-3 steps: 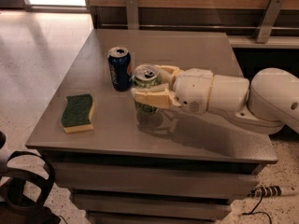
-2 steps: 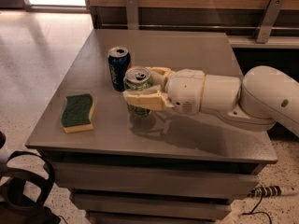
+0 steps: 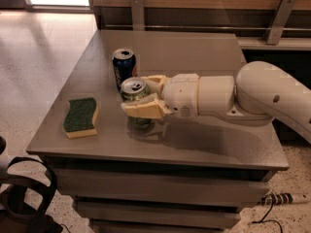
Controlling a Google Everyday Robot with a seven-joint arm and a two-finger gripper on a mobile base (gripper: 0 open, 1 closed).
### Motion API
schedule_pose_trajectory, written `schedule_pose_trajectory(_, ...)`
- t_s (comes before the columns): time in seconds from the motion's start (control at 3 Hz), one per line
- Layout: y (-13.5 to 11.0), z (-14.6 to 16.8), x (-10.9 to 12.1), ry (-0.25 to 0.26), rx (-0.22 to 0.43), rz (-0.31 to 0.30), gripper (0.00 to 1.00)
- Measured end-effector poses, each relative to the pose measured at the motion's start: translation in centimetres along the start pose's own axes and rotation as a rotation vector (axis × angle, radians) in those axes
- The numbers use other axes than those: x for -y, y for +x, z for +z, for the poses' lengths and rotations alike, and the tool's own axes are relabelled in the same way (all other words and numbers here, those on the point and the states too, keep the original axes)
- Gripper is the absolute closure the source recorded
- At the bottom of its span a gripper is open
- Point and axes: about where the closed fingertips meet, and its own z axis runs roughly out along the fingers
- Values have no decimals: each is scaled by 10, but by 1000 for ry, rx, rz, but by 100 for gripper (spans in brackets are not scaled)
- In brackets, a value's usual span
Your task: Move green can near sponge
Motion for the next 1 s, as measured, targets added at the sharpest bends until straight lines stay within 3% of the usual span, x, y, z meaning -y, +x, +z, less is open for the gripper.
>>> schedule_pose_trajectory(0.33,15,7,5,-32,-23,27,100)
schedule_pose_trajectory(0.67,16,8,6,-38,-26,31,86)
schedule_pose_trajectory(1.0,14,8,6,-38,-26,30,62)
